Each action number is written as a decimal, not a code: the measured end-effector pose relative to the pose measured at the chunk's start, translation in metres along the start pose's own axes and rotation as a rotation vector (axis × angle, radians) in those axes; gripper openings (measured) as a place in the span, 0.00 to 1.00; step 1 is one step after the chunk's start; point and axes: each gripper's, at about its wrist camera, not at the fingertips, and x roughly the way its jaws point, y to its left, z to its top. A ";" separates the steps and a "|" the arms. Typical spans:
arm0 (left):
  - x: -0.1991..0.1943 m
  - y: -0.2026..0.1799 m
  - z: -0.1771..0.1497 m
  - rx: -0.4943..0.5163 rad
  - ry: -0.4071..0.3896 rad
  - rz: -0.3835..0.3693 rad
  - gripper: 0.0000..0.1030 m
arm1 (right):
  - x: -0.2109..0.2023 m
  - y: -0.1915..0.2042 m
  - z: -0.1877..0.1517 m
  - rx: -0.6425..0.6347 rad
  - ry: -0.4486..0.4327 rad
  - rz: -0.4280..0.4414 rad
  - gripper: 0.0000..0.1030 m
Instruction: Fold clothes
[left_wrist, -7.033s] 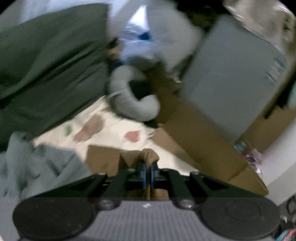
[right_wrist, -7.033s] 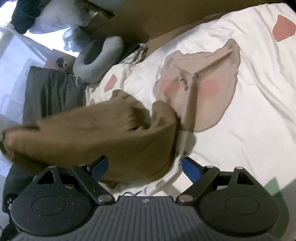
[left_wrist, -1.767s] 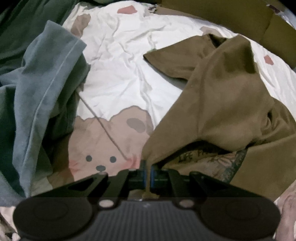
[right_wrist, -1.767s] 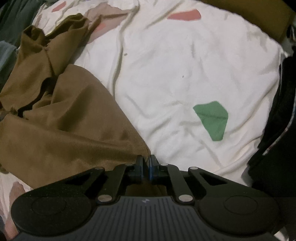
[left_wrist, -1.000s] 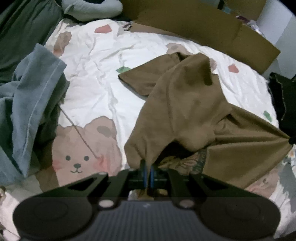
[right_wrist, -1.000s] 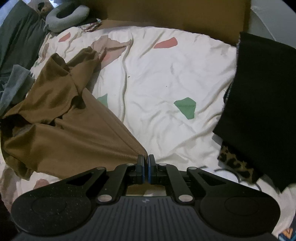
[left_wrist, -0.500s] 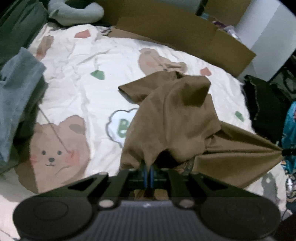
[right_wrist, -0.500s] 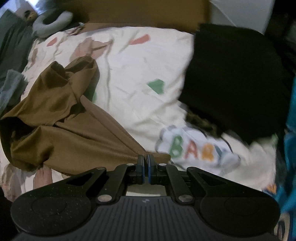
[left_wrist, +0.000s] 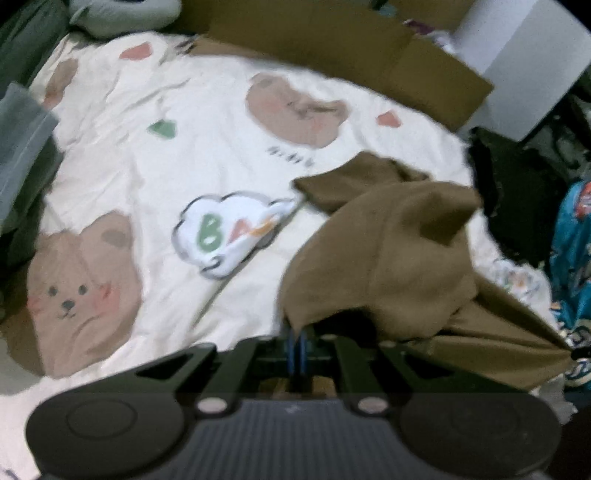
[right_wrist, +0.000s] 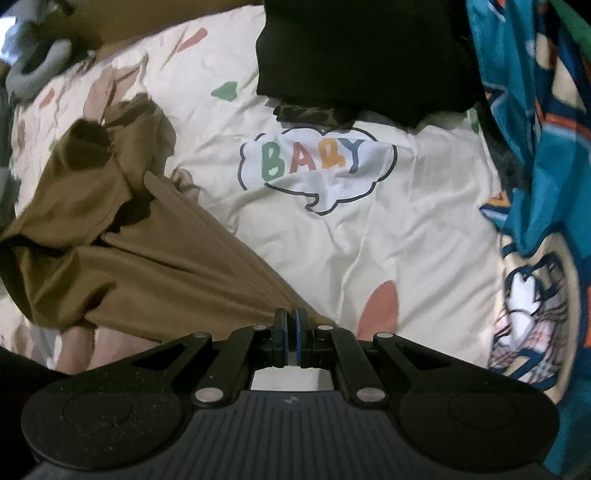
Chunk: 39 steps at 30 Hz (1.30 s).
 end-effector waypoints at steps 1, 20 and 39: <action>0.001 0.005 -0.001 -0.009 0.014 0.029 0.03 | 0.002 0.001 -0.002 0.009 -0.009 0.000 0.05; -0.013 -0.069 0.073 0.128 -0.026 0.025 0.50 | -0.004 0.010 0.020 0.079 -0.239 -0.023 0.39; 0.060 -0.173 0.131 0.305 0.018 -0.076 0.56 | 0.012 0.028 0.021 0.053 -0.200 -0.015 0.39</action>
